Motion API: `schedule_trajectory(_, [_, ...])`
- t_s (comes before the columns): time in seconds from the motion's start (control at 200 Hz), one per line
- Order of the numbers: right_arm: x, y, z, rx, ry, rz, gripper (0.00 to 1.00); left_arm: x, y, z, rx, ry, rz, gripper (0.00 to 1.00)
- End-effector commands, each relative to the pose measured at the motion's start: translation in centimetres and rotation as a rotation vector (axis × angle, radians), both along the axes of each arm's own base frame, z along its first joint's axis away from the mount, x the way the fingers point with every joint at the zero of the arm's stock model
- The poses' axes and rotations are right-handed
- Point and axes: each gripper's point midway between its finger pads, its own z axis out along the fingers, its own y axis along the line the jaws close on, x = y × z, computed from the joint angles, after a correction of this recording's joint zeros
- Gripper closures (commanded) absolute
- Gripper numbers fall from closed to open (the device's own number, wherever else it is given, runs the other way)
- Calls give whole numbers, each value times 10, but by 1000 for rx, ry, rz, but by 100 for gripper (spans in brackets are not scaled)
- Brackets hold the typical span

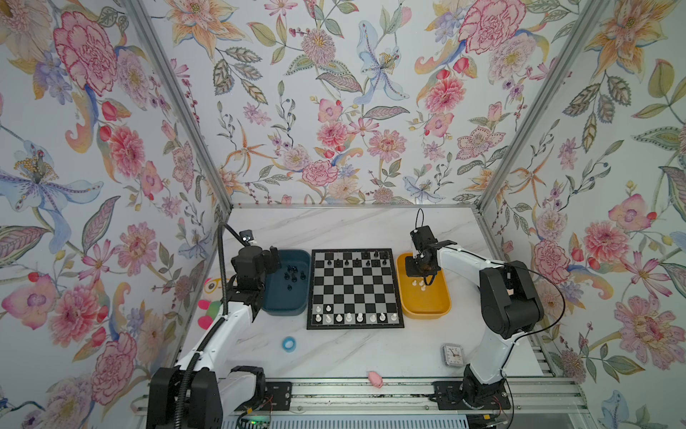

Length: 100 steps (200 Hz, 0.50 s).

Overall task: Set up the chess pieces on the board
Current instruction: 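Lower the right gripper into the yellow tray and grasp a white pawn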

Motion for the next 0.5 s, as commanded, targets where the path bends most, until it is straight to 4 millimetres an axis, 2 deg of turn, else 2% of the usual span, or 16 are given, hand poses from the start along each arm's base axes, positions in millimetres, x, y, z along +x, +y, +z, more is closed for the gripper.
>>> schedule_trajectory(0.0, [3, -2, -2, -4, 11, -2, 89, 3, 5, 10, 3, -25, 18, 8])
schedule_trajectory(0.245, [3, -4, 5, -14, 9, -4, 99, 2, 5, 11, 5, -28, 19, 8])
schedule_trajectory(0.495, [-2, 4, 43, -37, -37, 28, 100, 1, 5, 10, 5, -27, 19, 8])
